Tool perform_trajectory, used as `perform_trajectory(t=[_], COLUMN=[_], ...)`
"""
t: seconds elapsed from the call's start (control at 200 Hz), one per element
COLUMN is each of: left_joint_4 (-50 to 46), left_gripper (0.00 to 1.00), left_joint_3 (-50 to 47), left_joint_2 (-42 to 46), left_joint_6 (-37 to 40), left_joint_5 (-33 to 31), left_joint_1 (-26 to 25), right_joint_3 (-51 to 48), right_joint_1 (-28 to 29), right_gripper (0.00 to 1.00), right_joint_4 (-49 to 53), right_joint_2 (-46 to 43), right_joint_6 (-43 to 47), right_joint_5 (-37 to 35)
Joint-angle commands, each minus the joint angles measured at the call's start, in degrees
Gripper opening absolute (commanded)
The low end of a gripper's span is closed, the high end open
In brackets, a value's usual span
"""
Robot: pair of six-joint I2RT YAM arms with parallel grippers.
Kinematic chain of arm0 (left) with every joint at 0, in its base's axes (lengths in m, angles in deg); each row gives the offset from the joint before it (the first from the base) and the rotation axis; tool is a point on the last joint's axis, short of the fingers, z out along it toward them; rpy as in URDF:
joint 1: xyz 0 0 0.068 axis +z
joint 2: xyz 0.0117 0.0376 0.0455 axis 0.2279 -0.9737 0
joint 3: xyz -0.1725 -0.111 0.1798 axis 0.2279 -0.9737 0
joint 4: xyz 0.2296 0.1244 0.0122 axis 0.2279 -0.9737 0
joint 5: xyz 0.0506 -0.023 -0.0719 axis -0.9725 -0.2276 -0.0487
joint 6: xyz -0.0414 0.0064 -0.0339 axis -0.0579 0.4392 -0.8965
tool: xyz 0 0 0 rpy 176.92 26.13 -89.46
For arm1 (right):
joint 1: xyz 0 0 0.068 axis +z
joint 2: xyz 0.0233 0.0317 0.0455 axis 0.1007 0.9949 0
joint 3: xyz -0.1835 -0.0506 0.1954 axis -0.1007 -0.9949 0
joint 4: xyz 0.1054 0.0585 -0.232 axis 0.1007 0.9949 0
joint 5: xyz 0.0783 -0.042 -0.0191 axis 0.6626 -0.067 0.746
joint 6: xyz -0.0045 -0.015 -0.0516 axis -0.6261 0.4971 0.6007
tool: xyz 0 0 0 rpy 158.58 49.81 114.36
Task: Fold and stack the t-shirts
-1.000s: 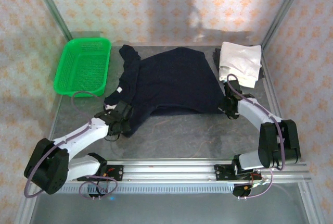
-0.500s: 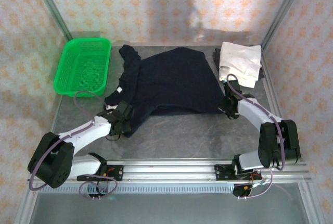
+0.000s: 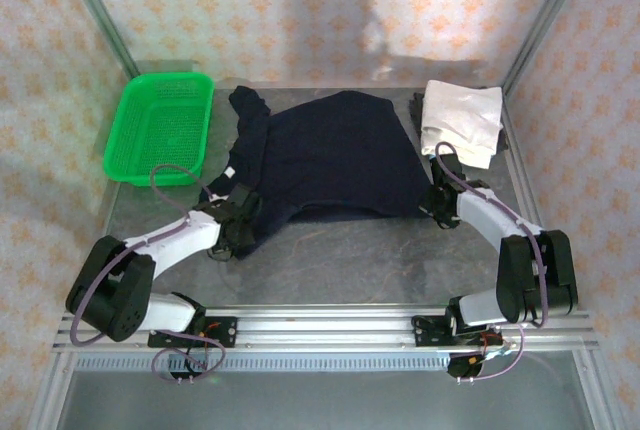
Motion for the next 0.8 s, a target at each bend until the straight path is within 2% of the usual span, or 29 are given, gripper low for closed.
perform_trajectory(t=[0.0, 0.16, 0.345, 0.385, 0.641, 0.791], left_joint_4=[-8.9, -16.1, -20.6, -20.8, -18.2, -16.9], left_gripper=[0.00, 0.00, 0.00, 0.00, 0.00, 0.00], left_joint_3=[5.1, 12.0, 19.0, 21.1, 39.5, 48.2], left_joint_2=[7.2, 17.5, 21.2, 21.9, 28.1, 26.1], left_joint_6=[1.5, 4.9, 7.8, 10.6, 22.0, 26.1], left_joint_5=[-4.8, -7.7, -7.8, -7.7, -5.6, -7.0], left_joint_1=[0.6, 0.6, 0.5, 0.7, 0.6, 0.6], right_joint_3=[0.2, 0.4, 2.6, 3.9, 18.2, 26.4], right_joint_1=[-0.1, 0.0, 0.0, 0.0, 0.0, 0.0], right_gripper=[0.00, 0.00, 0.00, 0.00, 0.00, 0.00], right_joint_4=[1.7, 2.8, 5.7, 7.0, 16.7, 17.3], right_joint_2=[-3.7, -8.7, -14.0, -15.3, -25.0, -27.7], right_joint_6=[1.0, 1.7, 2.3, 2.6, 5.1, 4.2], right_joint_5=[-0.5, 1.4, 3.7, 4.3, 7.4, 9.4])
